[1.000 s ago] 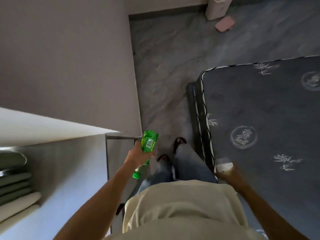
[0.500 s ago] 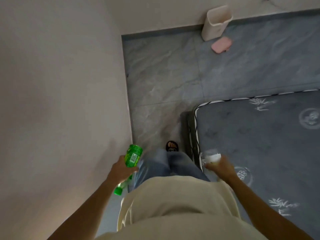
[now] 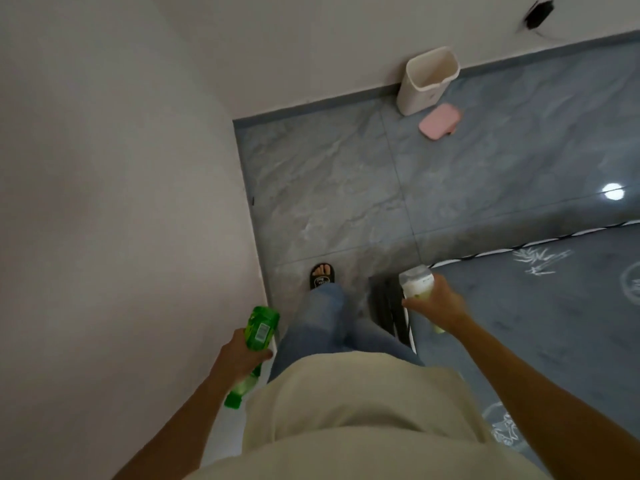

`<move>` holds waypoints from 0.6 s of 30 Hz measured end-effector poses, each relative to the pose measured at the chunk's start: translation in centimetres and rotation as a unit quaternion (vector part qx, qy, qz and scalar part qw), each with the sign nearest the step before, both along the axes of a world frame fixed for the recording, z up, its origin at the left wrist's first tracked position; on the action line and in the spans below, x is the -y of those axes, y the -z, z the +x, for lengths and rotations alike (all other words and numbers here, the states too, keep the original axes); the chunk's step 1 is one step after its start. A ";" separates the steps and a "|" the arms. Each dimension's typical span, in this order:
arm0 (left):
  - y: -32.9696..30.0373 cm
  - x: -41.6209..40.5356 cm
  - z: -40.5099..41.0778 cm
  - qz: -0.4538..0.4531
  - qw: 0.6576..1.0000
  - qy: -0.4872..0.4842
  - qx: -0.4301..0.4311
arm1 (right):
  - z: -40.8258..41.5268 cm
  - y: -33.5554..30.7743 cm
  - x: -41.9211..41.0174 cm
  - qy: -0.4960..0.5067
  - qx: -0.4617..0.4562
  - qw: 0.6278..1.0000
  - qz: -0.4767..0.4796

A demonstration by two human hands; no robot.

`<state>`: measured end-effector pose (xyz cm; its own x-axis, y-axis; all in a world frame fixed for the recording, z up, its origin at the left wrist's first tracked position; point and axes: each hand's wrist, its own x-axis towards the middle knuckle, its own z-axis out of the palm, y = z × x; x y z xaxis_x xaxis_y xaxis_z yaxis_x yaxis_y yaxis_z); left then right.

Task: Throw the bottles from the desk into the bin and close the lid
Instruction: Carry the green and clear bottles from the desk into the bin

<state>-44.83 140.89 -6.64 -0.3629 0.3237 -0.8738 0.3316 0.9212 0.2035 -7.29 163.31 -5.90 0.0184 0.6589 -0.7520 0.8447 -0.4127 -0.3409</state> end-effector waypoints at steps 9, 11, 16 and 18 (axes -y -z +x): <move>-2.8 -23.7 -1.1 0.092 0.985 0.139 0.043 | 2.1 -1.2 -2.3 0.132 0.036 0.989 -0.053; -2.6 -28.8 -0.2 0.111 0.977 0.176 0.046 | 3.1 -1.3 -2.4 0.159 0.041 0.983 -0.079; -1.2 -40.4 2.2 0.113 0.963 0.241 0.053 | 5.3 -1.8 -6.2 0.248 0.003 0.964 -0.093; -0.5 -44.0 2.8 0.109 0.961 0.248 0.048 | 6.4 -1.1 -9.3 0.256 0.003 0.961 -0.104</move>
